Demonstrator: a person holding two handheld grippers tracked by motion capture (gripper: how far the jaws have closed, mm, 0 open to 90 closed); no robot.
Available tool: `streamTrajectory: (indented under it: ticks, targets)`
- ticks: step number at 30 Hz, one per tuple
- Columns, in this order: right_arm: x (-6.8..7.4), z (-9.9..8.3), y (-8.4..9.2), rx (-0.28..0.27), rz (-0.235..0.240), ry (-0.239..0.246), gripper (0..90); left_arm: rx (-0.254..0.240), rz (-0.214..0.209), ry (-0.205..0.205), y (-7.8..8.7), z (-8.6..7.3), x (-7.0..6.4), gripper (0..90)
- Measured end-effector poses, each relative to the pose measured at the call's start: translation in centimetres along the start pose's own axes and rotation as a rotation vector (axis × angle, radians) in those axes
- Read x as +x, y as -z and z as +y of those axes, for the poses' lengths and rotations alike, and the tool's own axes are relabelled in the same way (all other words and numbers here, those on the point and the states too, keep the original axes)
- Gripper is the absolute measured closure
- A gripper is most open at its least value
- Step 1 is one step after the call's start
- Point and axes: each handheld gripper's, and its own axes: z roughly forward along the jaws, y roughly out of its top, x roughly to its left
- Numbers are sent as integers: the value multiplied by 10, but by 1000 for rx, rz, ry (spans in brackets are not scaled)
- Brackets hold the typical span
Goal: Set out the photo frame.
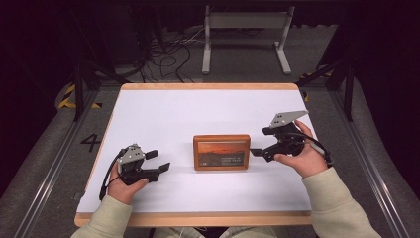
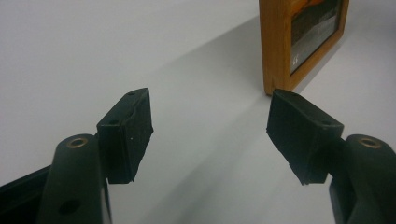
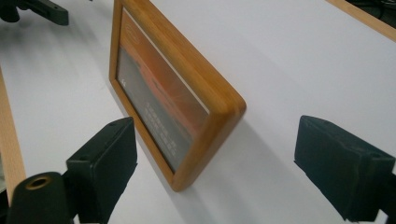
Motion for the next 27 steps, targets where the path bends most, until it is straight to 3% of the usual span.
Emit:
streamTrajectory:
  ticks: [11,14,22,27]
  targets:
    - [-5,-45,4,-34,-28,-88,115,-22,11,-5,6,-3,-2,318]
    - [-12,-67,-2,-47,-40,-131,119,-27,25,-5,5,-5,0,319]
    - [-20,-92,-15,-12,-64,-200,160,-22,30,18,4,-8,6,320]
    - [-23,-100,-20,-24,-81,-222,159,-18,27,24,3,-9,8,320]
